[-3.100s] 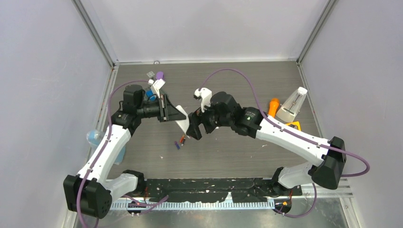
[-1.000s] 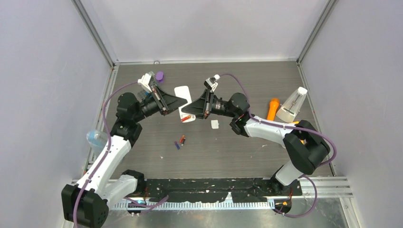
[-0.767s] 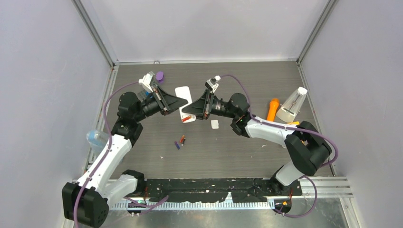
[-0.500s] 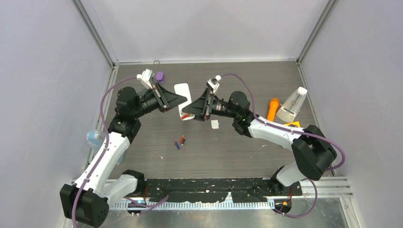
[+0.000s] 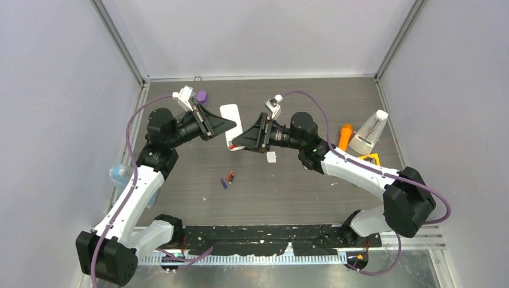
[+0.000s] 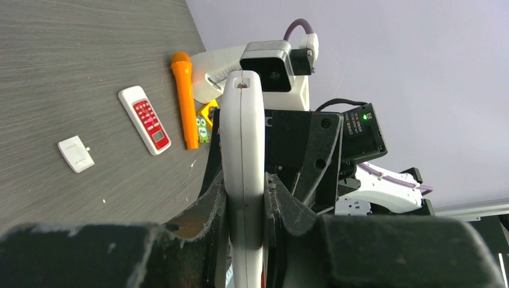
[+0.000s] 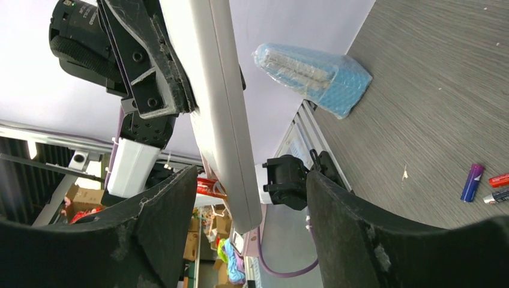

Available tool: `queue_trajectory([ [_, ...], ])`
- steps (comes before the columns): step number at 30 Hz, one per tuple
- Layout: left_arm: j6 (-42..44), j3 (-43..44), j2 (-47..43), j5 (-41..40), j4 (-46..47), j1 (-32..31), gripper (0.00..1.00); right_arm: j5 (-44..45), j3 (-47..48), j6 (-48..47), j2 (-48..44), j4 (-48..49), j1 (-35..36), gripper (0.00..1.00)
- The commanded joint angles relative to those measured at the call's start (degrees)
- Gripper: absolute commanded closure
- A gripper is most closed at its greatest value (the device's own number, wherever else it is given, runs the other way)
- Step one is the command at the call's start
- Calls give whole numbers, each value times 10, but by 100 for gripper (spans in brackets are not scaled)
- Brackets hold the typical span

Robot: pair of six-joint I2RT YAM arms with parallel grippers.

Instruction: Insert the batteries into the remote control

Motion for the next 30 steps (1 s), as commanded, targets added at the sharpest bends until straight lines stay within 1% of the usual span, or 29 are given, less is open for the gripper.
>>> queue_trajectory([
  [1, 2, 23, 0, -4, 21, -2, 100, 36, -1, -6, -29, -15, 3, 29],
  [6, -2, 16, -1, -5, 29, -2, 100, 56, -7, 15, -30, -27, 3, 35],
  [14, 4, 15, 3, -18, 23, -2, 100, 79, -12, 21, -47, -69, 3, 42],
  [18, 6, 15, 7, -20, 15, -2, 100, 90, -6, 23, -57, -89, 3, 43],
  [20, 5, 15, 8, -18, 15, -3, 100, 94, -1, 19, -58, -98, 3, 42],
  [22, 6, 15, 10, -17, 13, -3, 100, 97, 5, 13, -59, -106, 2, 36],
  [24, 8, 15, 10, -17, 9, -4, 100, 97, 10, 10, -59, -107, 0, 28],
  [25, 10, 15, 11, -19, 5, -4, 100, 97, 12, 8, -60, -103, 1, 21],
  [26, 11, 15, 11, -21, -1, -4, 100, 96, 12, 8, -62, -100, 1, 18],
  [27, 12, 16, 12, -22, -6, -5, 100, 96, 12, 7, -64, -91, 0, 12],
  [28, 13, 18, 14, -22, -13, -5, 100, 95, 13, 7, -65, -87, 0, 8],
  [29, 15, 19, 16, -24, -20, -5, 100, 93, 13, 5, -65, -78, 0, 3],
  [30, 14, 21, 18, -24, -28, -6, 100, 89, 13, 4, -64, -75, 0, 2],
])
